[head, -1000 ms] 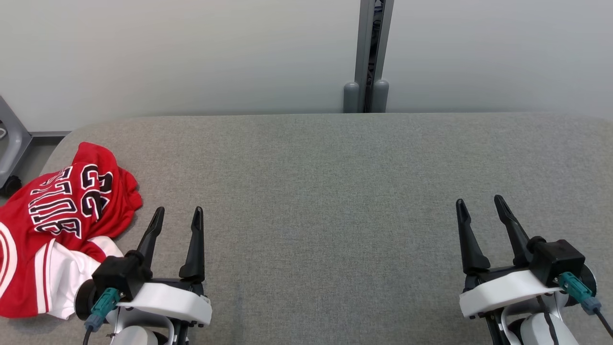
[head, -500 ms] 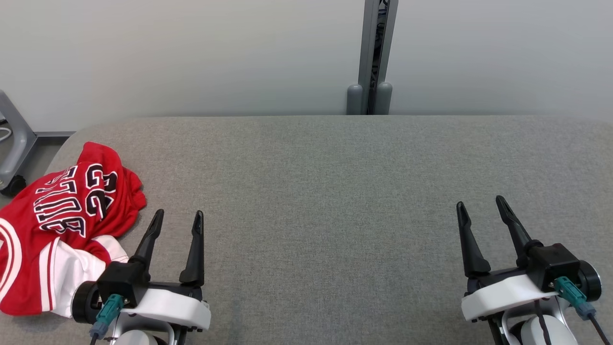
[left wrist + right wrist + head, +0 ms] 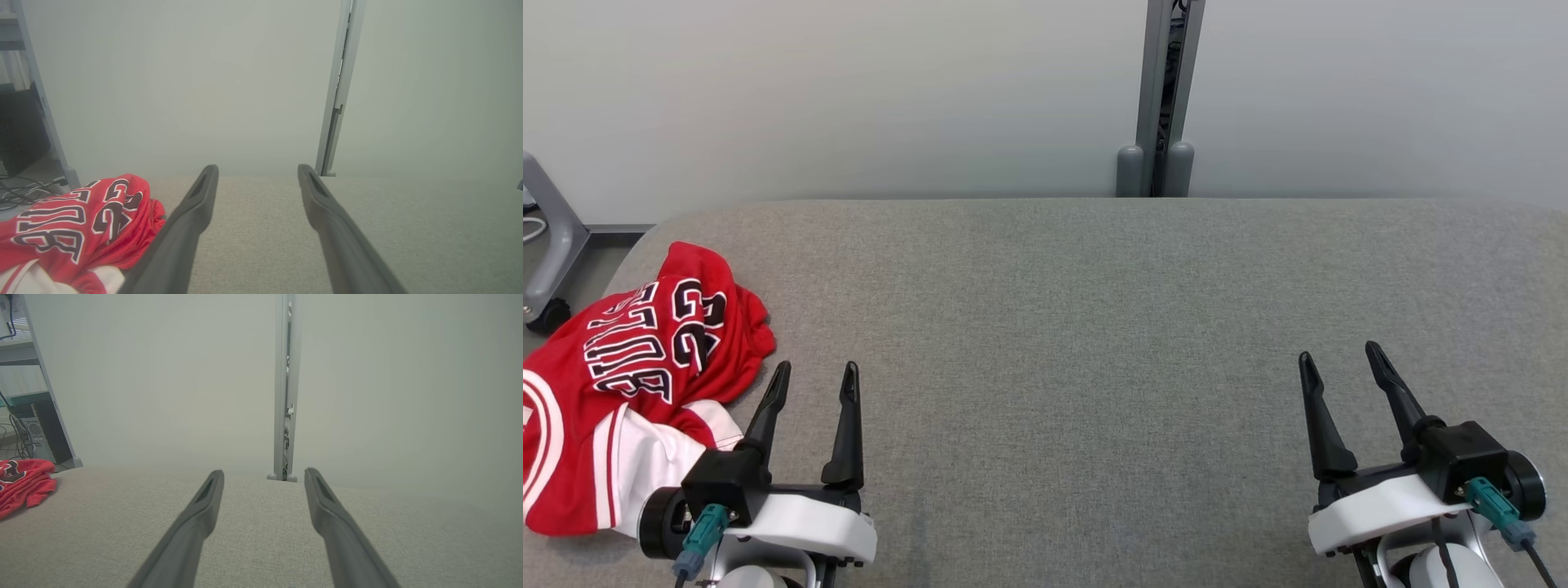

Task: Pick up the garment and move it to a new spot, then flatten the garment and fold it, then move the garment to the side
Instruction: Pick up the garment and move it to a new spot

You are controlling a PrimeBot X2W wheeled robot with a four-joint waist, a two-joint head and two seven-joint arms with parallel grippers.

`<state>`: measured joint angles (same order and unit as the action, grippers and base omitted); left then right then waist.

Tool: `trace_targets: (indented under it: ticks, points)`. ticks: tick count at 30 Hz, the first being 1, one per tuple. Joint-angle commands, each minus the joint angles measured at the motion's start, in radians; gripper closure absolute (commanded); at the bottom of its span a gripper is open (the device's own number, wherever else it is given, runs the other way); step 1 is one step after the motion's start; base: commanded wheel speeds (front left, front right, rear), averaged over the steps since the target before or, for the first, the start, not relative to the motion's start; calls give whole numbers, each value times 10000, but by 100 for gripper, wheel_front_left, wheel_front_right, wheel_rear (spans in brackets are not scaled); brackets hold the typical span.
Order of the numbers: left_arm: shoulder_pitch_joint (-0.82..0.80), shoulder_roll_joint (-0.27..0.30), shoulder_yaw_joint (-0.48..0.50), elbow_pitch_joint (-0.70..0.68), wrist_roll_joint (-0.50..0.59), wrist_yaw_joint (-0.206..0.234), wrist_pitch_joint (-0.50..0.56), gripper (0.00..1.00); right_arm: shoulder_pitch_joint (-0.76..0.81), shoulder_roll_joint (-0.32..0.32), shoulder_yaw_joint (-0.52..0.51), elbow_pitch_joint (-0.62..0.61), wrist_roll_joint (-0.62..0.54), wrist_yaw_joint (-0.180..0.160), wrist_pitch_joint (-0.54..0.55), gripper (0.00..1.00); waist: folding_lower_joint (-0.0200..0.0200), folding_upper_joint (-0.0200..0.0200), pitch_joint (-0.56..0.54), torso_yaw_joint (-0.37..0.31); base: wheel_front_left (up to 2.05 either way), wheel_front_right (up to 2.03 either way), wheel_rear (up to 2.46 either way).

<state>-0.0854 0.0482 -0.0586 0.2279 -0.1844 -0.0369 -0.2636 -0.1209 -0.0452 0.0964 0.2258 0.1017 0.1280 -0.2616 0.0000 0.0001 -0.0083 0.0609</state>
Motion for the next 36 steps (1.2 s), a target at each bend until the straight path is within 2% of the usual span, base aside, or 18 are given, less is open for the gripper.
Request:
trace_targets:
  ticks: [1, 6, 25, 36]
  points:
    - [27, 42, 16, 16, 71, 66, -19, 0, 23, -95, -36, 7, -61, 50, -48, 0, 0, -1, 8, 44, 0, 0, 0]
    - [-103, 42, 27, 17, 142, 175, -19, 0, 43, -91, 23, 47, 17, 50, -46, 0, 0, -1, 24, 396, 0, 0, 0]
    - [-59, 41, 287, 73, 162, 420, -13, 0, 7, -95, 416, 89, 277, 38, -47, 0, 0, -1, 191, 2487, 0, 0, 0]
    - [-28, 39, 534, -97, -31, 462, -13, 0, -177, -92, 344, 207, 112, 36, -47, 0, 0, -1, 407, 3342, 0, 0, 0]
